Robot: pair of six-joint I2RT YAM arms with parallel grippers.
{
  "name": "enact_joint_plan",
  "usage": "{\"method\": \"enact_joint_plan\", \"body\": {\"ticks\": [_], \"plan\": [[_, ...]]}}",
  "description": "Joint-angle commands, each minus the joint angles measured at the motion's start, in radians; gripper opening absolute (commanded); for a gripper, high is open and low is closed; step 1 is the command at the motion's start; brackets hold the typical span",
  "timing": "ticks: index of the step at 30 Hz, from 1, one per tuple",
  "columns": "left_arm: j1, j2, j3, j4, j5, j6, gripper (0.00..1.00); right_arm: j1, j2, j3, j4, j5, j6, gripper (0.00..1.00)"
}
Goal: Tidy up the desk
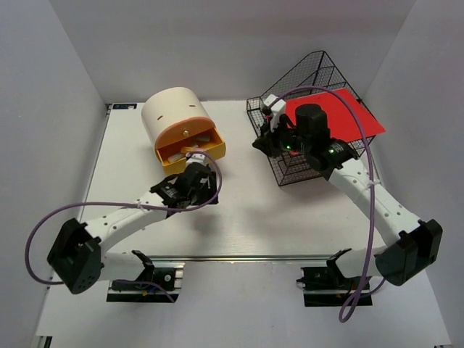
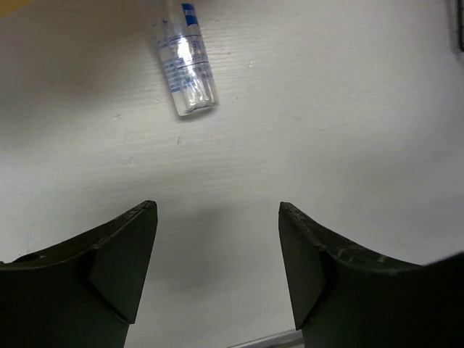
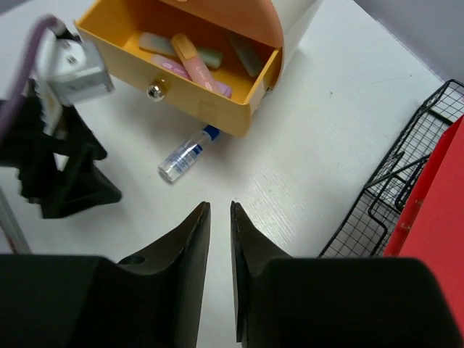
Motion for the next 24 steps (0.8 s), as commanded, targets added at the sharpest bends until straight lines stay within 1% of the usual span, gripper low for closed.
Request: {"method": "enact_joint_plan", "body": {"ticks": [1,5,7,9,10,11,12,13,14,15,16,17,18,19,20,21,22,23,24], "plan": [[-0.054,0.048,0.045,0.000,-0.218,-0.089,0.78,-0.027,-0.063,0.004,0.076,-0.077,0.057,0.24],[-0.091,0.116,0.053,0.030,-0.295,-0.173,0.78,-0.055,-0.079,0.005,0.089,-0.135,0.071,0.25],[-0.104,0.111,0.062,0.019,-0.304,-0.190,0.76,-0.057,-0.082,0.007,0.075,-0.178,0.024,0.24],[-0.114,0.059,0.054,0.025,-0.285,-0.167,0.70,-0.058,-0.080,0.004,0.024,-0.222,-0.048,0.19],[-0.114,0.033,0.048,0.023,-0.269,-0.112,0.56,-0.058,-0.074,-0.002,0.003,-0.273,-0.152,0.09],[-0.114,-0.019,0.028,0.016,-0.246,-0.091,0.43,-0.054,-0.062,-0.009,-0.058,-0.308,-0.230,0.02],[-0.114,-0.053,0.016,-0.007,-0.235,-0.071,0.28,-0.051,-0.047,-0.009,-0.090,-0.333,-0.303,0.00],[-0.114,-0.088,0.001,-0.015,-0.222,-0.014,0.11,-0.051,-0.033,0.000,-0.123,-0.385,-0.437,0.00],[-0.092,-0.126,-0.018,-0.029,-0.208,0.012,0.06,-0.046,0.007,0.010,-0.159,-0.418,-0.513,0.00],[-0.091,-0.216,-0.048,-0.054,-0.168,0.055,0.04,-0.040,0.027,0.025,-0.227,-0.426,-0.580,0.00],[-0.091,-0.266,-0.059,-0.073,-0.166,0.064,0.05,-0.031,0.047,0.056,-0.246,-0.414,-0.660,0.00],[-0.091,-0.321,-0.067,-0.093,-0.160,0.066,0.11,-0.014,0.088,0.073,-0.249,-0.394,-0.679,0.00],[-0.091,-0.417,-0.074,-0.130,-0.136,0.069,0.19,0.006,0.113,0.094,-0.264,-0.361,-0.700,0.01],[-0.091,-0.467,-0.075,-0.150,-0.133,0.062,0.43,0.028,0.140,0.138,-0.276,-0.338,-0.763,0.02],[-0.091,-0.510,-0.072,-0.205,-0.137,0.040,0.58,0.043,0.195,0.158,-0.287,-0.318,-0.788,0.03],[-0.091,-0.583,-0.064,-0.226,-0.149,0.022,0.69,0.057,0.225,0.178,-0.289,-0.275,-0.803,0.04],[-0.091,-0.610,-0.062,-0.242,-0.152,-0.001,0.78,0.092,0.254,0.198,-0.289,-0.255,-0.837,0.03],[-0.091,-0.633,-0.061,-0.260,-0.157,-0.020,0.96,0.106,0.309,0.229,-0.287,-0.235,-0.851,0.04],[-0.091,-0.648,-0.059,-0.286,-0.156,-0.046,0.98,0.117,0.331,0.240,-0.273,-0.197,-0.858,0.03]]}}
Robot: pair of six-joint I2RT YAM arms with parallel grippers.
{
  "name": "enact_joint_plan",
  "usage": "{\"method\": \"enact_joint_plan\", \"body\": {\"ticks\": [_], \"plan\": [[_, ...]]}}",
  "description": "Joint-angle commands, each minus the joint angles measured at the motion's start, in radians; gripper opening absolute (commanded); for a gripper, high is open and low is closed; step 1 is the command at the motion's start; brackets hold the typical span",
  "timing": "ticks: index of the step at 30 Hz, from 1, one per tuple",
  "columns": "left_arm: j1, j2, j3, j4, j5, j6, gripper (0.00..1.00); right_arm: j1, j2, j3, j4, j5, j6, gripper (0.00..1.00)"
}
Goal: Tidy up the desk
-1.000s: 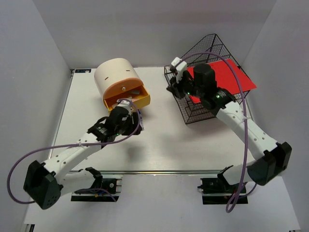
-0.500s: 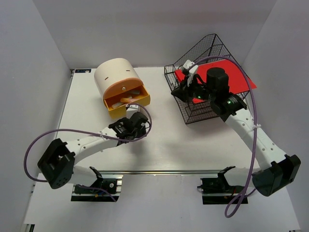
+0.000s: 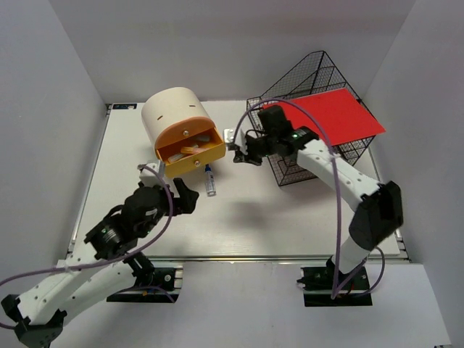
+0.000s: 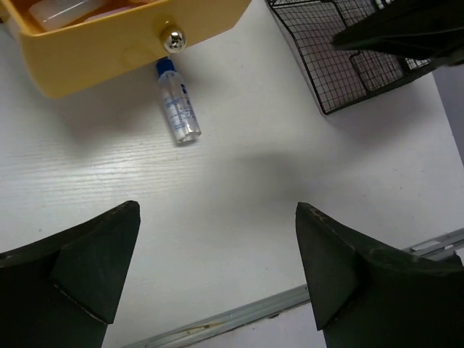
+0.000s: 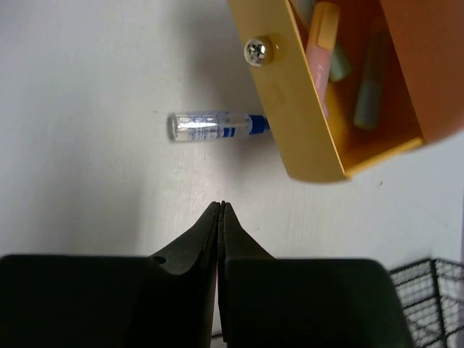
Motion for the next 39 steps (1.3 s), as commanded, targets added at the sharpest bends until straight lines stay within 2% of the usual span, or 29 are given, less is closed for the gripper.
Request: {"method": "enact_joint_plan", "body": {"ticks": [1,4,9,14,18,22,39], "plan": [[0.003,-0.041,0.000,-0.129,0.006,-0.056,0.98,0.074,0.074,0.079,0.021,0.098,-0.145,0.03],[0.003,-0.037,0.004,-0.172,0.006,-0.099,0.98,0.115,0.140,0.084,0.134,0.189,-0.156,0.03],[0.003,-0.103,0.027,-0.222,-0.032,-0.137,0.98,0.152,0.250,0.168,0.176,0.251,-0.151,0.01],[0.003,-0.184,0.041,-0.268,-0.062,-0.180,0.98,0.177,0.313,0.181,0.317,0.336,-0.105,0.00],[0.003,-0.218,0.044,-0.330,-0.106,-0.243,0.98,0.186,0.384,0.233,0.360,0.413,-0.108,0.00],[0.003,-0.239,0.075,-0.402,-0.158,-0.311,0.98,0.191,0.424,0.242,0.414,0.440,-0.091,0.00],[0.003,-0.270,0.115,-0.399,-0.192,-0.342,0.98,0.192,0.560,0.394,0.518,0.512,-0.042,0.00]]}}
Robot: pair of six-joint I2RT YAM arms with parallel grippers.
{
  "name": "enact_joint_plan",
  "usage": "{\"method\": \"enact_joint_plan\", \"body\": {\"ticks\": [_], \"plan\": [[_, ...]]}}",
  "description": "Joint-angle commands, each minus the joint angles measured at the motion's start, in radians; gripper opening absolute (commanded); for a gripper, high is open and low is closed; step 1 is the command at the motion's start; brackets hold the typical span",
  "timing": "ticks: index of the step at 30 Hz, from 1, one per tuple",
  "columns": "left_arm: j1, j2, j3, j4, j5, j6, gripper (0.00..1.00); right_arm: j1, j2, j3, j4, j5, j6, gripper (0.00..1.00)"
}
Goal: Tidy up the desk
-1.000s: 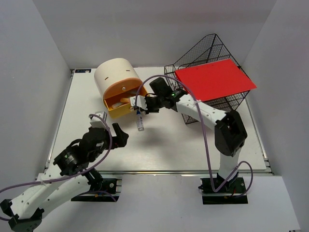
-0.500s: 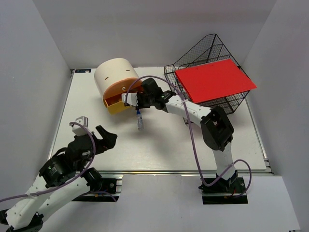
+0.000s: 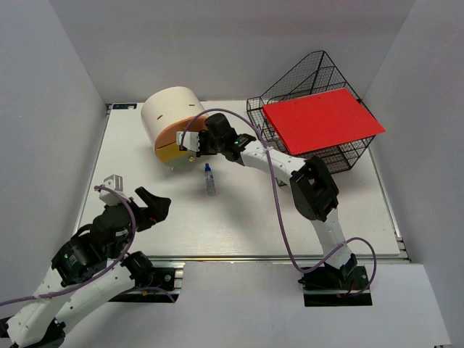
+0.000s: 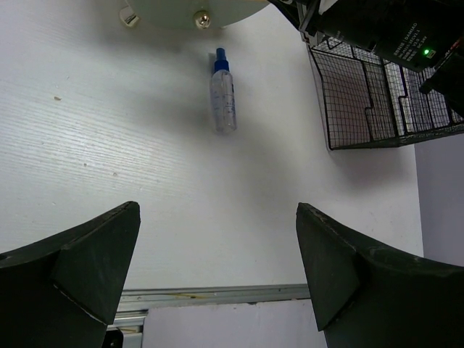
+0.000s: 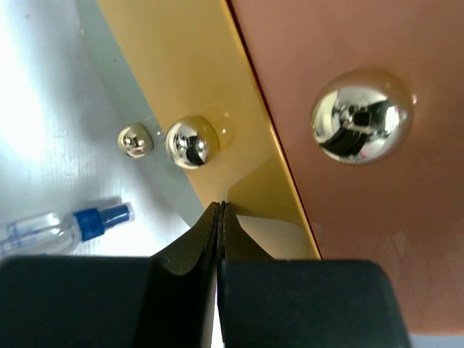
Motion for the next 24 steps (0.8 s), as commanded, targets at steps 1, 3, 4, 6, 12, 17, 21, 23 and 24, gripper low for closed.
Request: {"method": "enact_joint_plan", "body": {"ticks": [1,3,4,6,12,17,21,23,24], "plan": [[0.002,-0.009,0.017,-0.008,-0.031,-0.041,0.98,-0.001,0.017,0.071,0.090,0.040,0.019,0.00],[0.002,-0.014,0.016,-0.006,-0.033,-0.059,0.98,-0.001,0.023,0.078,0.088,0.043,0.023,0.00],[0.002,-0.016,0.014,-0.003,-0.036,-0.064,0.98,0.004,0.025,0.080,0.087,0.043,0.025,0.00],[0.002,-0.028,0.007,0.003,-0.044,-0.087,0.98,0.001,0.026,0.083,0.082,0.046,0.031,0.00],[-0.007,-0.068,-0.079,0.174,-0.016,-0.071,0.98,-0.002,-0.075,0.040,-0.063,-0.050,0.118,0.00],[-0.016,0.103,-0.080,0.297,-0.024,0.033,0.98,-0.016,-0.337,-0.196,-0.039,-0.207,0.236,0.03],[-0.007,0.277,-0.035,0.395,-0.044,0.157,0.85,-0.033,-0.461,-0.300,-0.033,-0.196,0.356,0.42],[0.004,0.357,-0.012,0.429,-0.067,0.226,0.53,-0.056,-0.520,-0.333,-0.004,-0.132,0.522,0.78],[0.004,0.403,0.017,0.429,-0.103,0.248,0.44,-0.068,-0.535,-0.333,-0.005,-0.141,0.558,0.89]]}}
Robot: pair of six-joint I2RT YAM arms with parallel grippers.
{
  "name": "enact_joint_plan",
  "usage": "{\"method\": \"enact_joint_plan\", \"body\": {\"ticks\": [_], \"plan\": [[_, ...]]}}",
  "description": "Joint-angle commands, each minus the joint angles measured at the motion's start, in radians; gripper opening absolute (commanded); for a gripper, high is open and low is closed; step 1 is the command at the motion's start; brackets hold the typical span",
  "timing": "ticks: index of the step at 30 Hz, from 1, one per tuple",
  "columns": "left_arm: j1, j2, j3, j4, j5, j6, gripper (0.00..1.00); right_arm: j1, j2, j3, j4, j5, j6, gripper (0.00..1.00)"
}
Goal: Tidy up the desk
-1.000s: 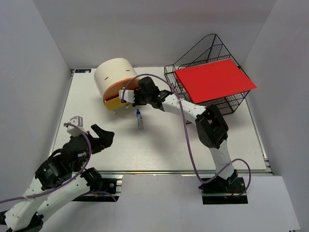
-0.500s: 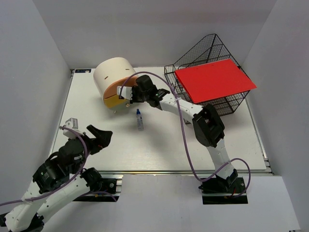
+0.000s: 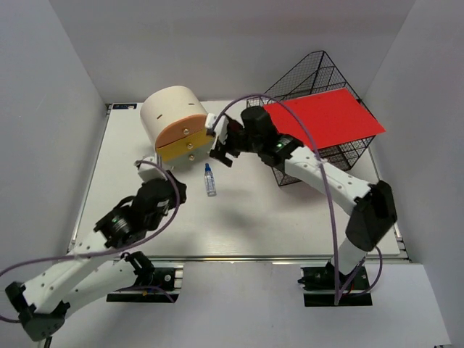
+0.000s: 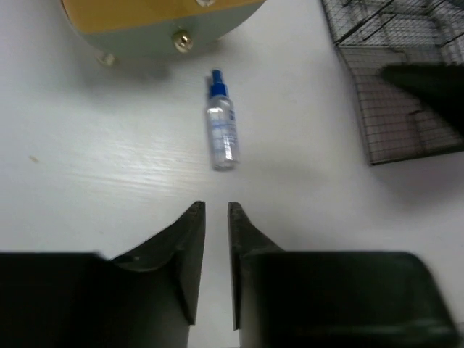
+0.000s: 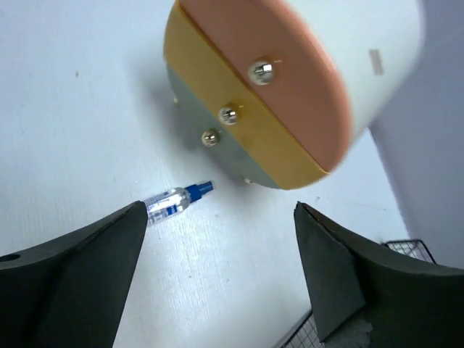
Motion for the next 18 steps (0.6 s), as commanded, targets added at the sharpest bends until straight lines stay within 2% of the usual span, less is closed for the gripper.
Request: {"method": "enact_joint_plan", "body": {"ticks": [1,2,4,5,6,7,8,9,10,14,18], "plan": [[0.008,0.170,0.087,0.081,-0.084,0.155,0.24,-0.070,-0.078,-0.013,0.006,-0.017,0.244,0.89],[0.008,0.222,0.106,0.079,-0.097,0.181,0.18,-0.084,-0.096,-0.013,-0.005,-0.043,0.265,0.87],[0.019,0.380,0.172,0.052,-0.120,0.197,0.16,-0.102,-0.156,-0.024,-0.004,-0.107,0.295,0.61],[0.028,0.428,0.195,0.036,-0.121,0.192,0.17,-0.117,-0.179,-0.048,0.008,-0.120,0.322,0.43],[0.039,0.469,0.209,0.038,-0.109,0.178,0.20,-0.122,-0.202,-0.064,0.021,-0.133,0.334,0.19],[0.039,0.540,0.227,0.044,-0.100,0.169,0.28,-0.133,-0.231,-0.072,0.036,-0.137,0.347,0.12],[0.049,0.563,0.227,0.086,-0.086,0.165,0.50,-0.137,-0.237,-0.070,0.033,-0.141,0.371,0.07],[0.050,0.588,0.224,0.113,-0.066,0.155,0.57,-0.147,-0.242,-0.067,0.031,-0.150,0.393,0.05],[0.065,0.633,0.220,0.164,-0.062,0.157,0.59,-0.151,-0.248,-0.069,0.045,-0.163,0.411,0.06],[0.088,0.762,0.252,0.251,-0.091,0.224,0.61,-0.193,-0.262,-0.092,0.079,-0.248,0.486,0.08],[0.088,0.907,0.339,0.248,-0.212,0.313,0.60,-0.210,-0.268,-0.112,0.096,-0.304,0.503,0.10]]}}
